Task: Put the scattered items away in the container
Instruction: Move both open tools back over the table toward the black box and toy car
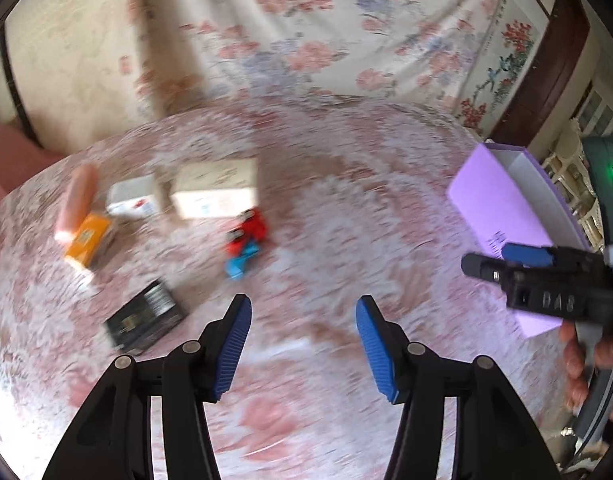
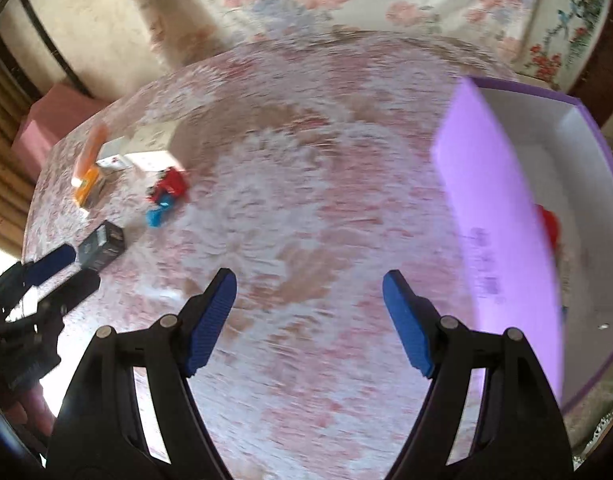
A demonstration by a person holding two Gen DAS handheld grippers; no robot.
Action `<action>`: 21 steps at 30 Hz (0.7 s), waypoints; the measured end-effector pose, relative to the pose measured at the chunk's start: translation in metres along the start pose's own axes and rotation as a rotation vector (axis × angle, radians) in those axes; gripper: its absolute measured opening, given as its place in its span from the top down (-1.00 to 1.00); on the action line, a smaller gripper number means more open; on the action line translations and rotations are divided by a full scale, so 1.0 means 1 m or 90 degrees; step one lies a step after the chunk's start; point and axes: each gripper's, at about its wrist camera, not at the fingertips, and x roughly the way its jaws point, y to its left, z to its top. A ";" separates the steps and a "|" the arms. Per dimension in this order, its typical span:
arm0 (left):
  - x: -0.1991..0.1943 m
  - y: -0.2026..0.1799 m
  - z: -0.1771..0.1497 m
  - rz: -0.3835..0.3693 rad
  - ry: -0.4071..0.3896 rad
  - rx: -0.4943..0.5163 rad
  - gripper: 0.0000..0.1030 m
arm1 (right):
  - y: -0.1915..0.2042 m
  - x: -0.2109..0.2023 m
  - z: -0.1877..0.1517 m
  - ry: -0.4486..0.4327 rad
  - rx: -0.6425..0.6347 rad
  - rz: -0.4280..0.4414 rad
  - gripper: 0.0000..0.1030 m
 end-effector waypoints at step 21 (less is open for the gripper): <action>0.018 0.139 -0.035 -0.032 0.079 0.083 -0.10 | 0.131 0.077 0.013 0.067 0.016 -0.016 -0.51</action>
